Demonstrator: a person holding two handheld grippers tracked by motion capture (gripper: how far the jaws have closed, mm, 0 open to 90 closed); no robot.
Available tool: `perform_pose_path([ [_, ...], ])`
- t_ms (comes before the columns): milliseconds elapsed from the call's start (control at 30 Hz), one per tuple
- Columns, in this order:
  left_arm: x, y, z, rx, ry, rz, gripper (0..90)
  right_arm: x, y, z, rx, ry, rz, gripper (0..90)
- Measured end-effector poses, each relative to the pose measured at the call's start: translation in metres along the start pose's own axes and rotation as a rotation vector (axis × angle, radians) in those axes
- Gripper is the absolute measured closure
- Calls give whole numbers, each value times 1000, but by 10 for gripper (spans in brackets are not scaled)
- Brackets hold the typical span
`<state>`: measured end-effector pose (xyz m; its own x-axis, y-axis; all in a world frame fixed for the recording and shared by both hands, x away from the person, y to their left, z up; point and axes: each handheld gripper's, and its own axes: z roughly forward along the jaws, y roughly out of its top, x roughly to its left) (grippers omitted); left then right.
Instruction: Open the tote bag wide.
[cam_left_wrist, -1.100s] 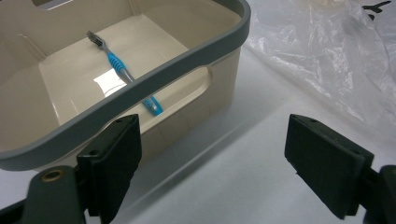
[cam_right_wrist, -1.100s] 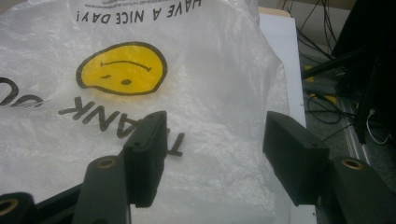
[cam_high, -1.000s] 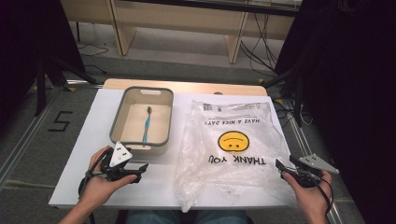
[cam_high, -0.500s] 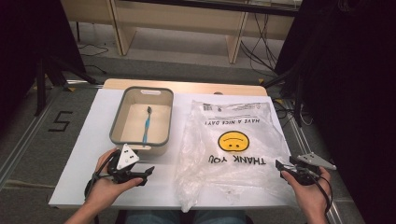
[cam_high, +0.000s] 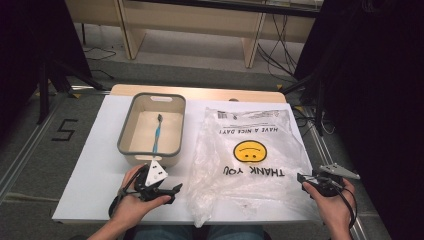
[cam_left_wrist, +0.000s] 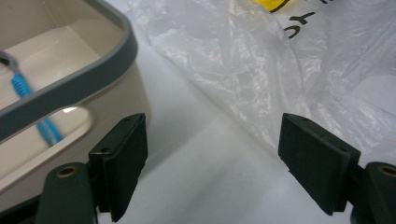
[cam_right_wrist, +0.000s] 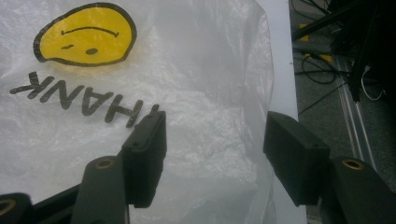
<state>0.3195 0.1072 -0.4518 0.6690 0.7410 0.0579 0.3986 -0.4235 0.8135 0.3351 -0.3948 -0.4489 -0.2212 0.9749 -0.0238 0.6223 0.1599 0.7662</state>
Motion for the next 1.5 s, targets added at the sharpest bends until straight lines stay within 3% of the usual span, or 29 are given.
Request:
perform_pose_path([
  [200, -14, 8, 13, 10, -25, 42, 234, 0, 0, 2, 26, 7, 5, 399],
  [533, -31, 12, 36, 69, -61, 57, 243, 1, -2, 6, 69, 9, 22, 400],
  [1000, -39, 12, 60, 164, -84, 36, 271, -5, -6, 12, 147, -10, 45, 428],
  [1200, -41, 11, 67, 218, -99, 23, 370, -10, -10, 17, 197, -23, 57, 475],
  [1400, -40, 11, 69, 232, -124, 11, 470, -10, -12, 20, 225, -12, 49, 548],
  [1500, -39, 12, 70, 235, -121, 13, 599, -10, -11, 19, 237, -3, 36, 647],
])
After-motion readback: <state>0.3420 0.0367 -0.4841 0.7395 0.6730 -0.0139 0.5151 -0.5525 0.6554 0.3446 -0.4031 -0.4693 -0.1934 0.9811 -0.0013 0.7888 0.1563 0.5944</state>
